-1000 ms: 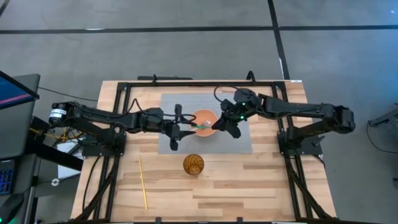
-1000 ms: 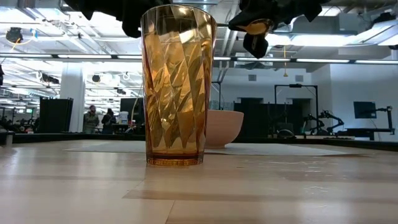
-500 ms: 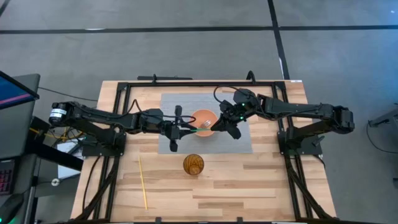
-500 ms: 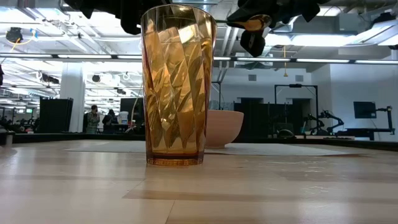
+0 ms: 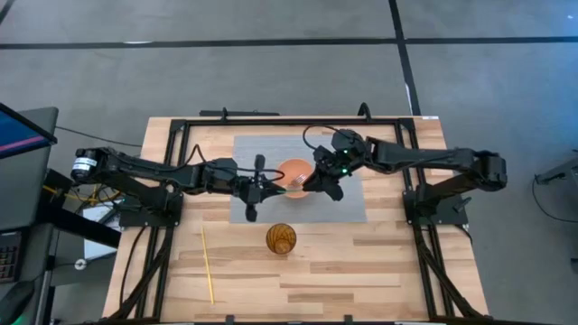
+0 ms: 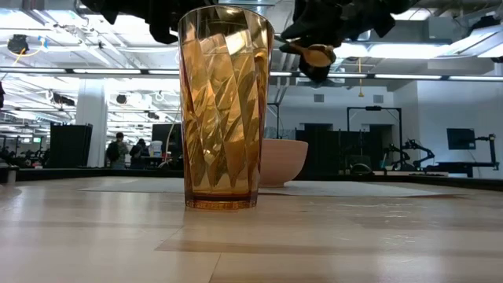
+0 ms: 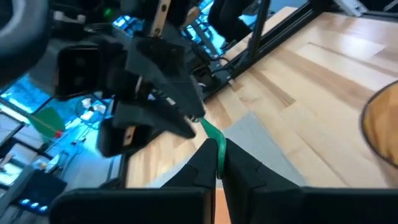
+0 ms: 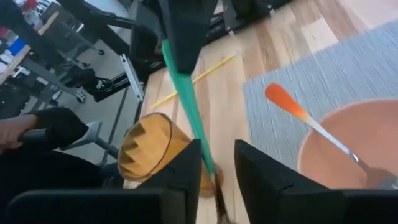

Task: Pick & Place Utensil
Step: Put the green spoon into the light orange bowl

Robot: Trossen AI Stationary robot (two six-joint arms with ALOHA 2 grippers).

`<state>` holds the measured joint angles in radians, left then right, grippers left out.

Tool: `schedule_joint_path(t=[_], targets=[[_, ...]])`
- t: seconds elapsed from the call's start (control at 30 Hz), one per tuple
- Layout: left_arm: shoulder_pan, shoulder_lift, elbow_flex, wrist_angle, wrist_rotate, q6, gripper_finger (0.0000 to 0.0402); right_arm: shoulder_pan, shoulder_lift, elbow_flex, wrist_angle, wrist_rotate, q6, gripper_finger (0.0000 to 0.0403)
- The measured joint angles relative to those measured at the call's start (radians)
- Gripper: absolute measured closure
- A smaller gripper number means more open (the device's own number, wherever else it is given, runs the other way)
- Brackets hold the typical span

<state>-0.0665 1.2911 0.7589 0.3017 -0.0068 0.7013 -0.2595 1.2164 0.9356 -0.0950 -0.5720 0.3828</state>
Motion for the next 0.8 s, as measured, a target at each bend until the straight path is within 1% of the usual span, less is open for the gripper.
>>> schedule_joint_path(t=[0.1, 0.23, 0.3, 0.37, 0.47, 0.53, 0.6, 0.7, 0.8], targets=[[-0.015, 0.0, 0.0, -0.007, 0.018, -0.002, 0.039, -0.013, 0.002, 0.0, 0.052, 0.025, 0.0, 0.0301], [-0.044, 0.0, 0.0, -0.059, -0.007, -0.002, 0.0389, -0.044, -0.024, 0.0, 0.16, 0.028, 0.0, 0.0292], [-0.056, 0.0, 0.0, -0.071, -0.046, -0.002, 0.0392, -0.063, -0.048, 0.0, 0.22, 0.027, -0.004, 0.0291], [-0.065, 0.0, 0.0, -0.088, -0.108, -0.002, 0.0392, -0.082, -0.079, 0.0, 0.249, 0.027, -0.038, 0.0291], [-0.054, 0.0, 0.0, -0.122, -0.195, -0.003, 0.039, -0.103, -0.118, 0.0, 0.235, 0.026, -0.096, 0.0291], [-0.03, 0.0, 0.0, -0.172, -0.211, -0.02, 0.0392, -0.112, -0.133, 0.0, 0.213, 0.026, -0.101, 0.0291], [-0.001, 0.0, 0.0, -0.208, -0.199, -0.064, 0.0392, -0.117, -0.139, 0.0, 0.196, 0.026, -0.102, 0.0291], [0.05, 0.0, 0.0, -0.264, -0.13, -0.135, 0.039, -0.114, -0.135, 0.0, 0.185, 0.026, -0.102, 0.0291], [0.093, 0.008, 0.0, -0.269, -0.073, -0.166, 0.0392, -0.106, -0.114, 0.0, 0.184, 0.024, -0.102, 0.0291]])
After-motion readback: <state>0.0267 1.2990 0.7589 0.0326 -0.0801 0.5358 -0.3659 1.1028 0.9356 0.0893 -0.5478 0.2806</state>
